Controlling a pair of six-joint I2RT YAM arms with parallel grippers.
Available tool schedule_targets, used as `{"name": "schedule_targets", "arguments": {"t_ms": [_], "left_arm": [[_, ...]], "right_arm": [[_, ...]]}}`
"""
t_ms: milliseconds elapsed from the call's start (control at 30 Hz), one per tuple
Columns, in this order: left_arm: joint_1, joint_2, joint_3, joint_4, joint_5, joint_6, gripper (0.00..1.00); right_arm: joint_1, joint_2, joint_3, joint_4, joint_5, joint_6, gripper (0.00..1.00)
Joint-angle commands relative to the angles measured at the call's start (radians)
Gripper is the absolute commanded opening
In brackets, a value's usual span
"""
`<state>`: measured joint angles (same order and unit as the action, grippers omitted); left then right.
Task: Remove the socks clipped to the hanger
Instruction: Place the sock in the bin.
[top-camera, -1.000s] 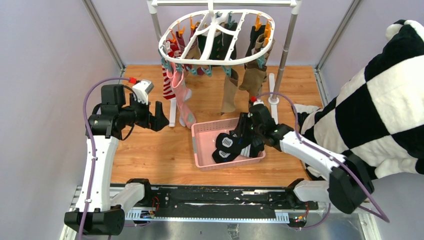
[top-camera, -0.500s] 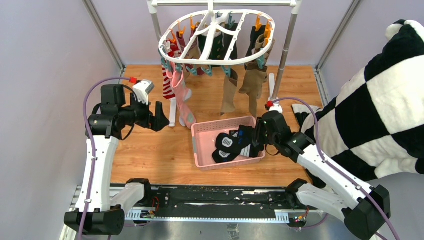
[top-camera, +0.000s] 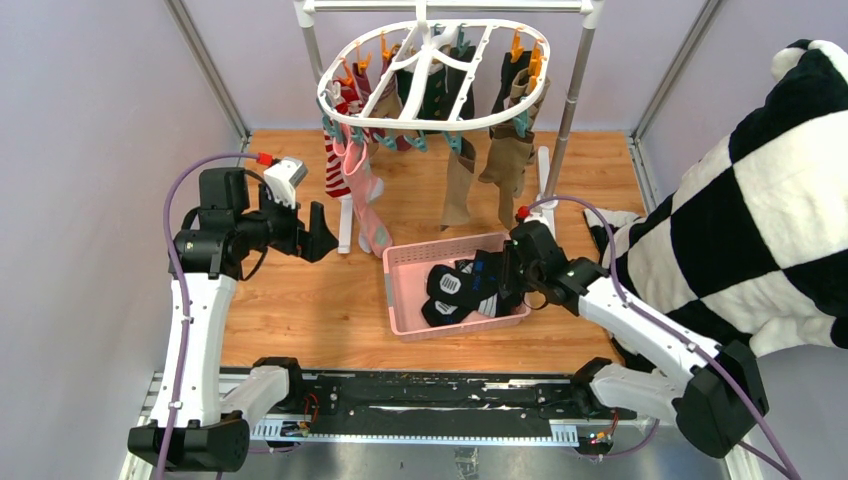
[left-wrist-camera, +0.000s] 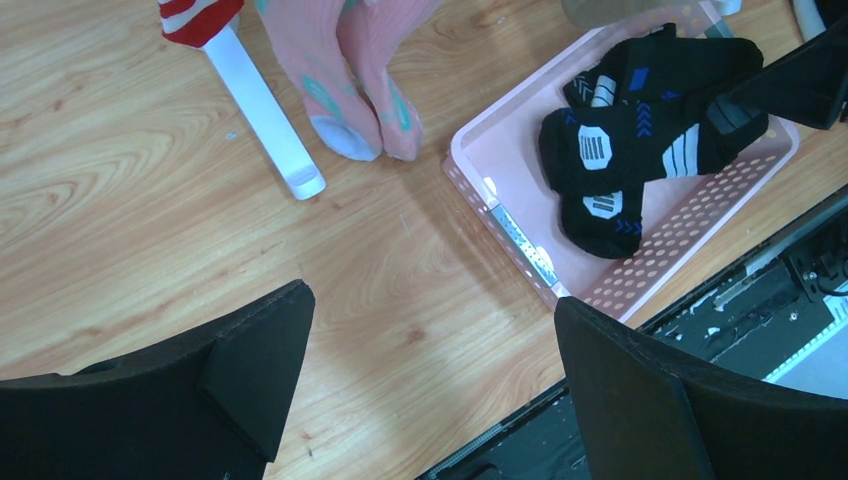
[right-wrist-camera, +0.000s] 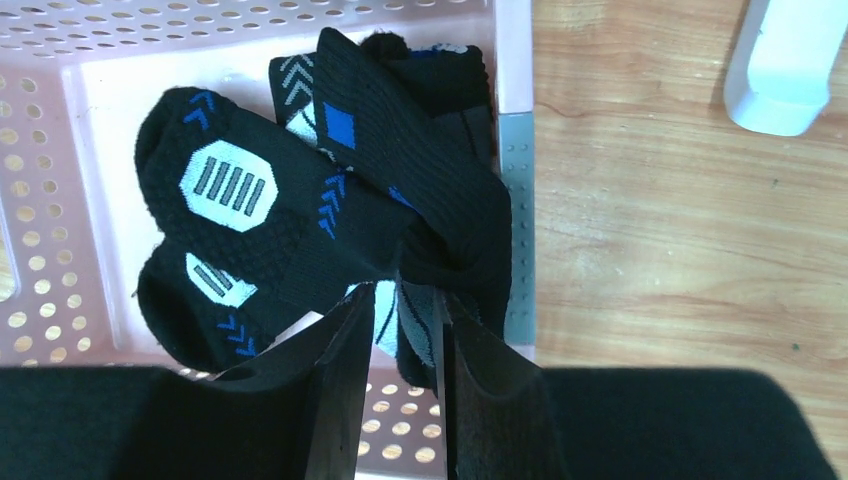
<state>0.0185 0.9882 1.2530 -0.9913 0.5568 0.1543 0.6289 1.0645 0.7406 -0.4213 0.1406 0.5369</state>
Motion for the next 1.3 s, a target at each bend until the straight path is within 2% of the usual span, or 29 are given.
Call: {"name": "schedule_targets", "arguments": {"t_ms": [0, 433, 567, 767, 900, 1000, 1100, 1267], "left_arm": [[0.008, -0.021, 0.022, 0.008, -0.001, 0.016, 1.00], [0.014, -0.022, 0.033, -0.002, 0.002, 0.022, 1.00], [0.020, -0.019, 0.039, -0.011, 0.003, 0.029, 1.00], [0.032, -0.019, 0.035, -0.017, 0.013, 0.033, 1.00], [0.072, -0.002, 0.041, -0.024, 0.058, 0.031, 1.00], [0.116, 0.035, 0.075, -0.051, 0.096, 0.031, 1.00], [0.174, 0.079, 0.129, -0.096, 0.169, 0.025, 1.00], [0.230, 0.110, 0.151, -0.137, 0.211, 0.030, 1.00]], "right_arm": [[0.000, 0.067, -0.024, 0.026, -0.020, 0.010, 0.33], [0.040, 0.346, 0.045, 0.090, 0.076, 0.001, 0.34], [0.073, 0.373, 0.081, 0.068, 0.086, -0.019, 0.36], [0.162, 0.155, 0.118, 0.081, 0.153, -0.043, 0.49], [0.316, 0.075, 0.196, 0.120, 0.282, -0.103, 0.60], [0.440, 0.092, 0.265, 0.119, 0.392, -0.133, 0.66], [0.536, 0.143, 0.299, 0.205, 0.437, -0.180, 0.70], [0.576, 0.358, 0.436, 0.277, 0.451, -0.264, 0.79]]}}
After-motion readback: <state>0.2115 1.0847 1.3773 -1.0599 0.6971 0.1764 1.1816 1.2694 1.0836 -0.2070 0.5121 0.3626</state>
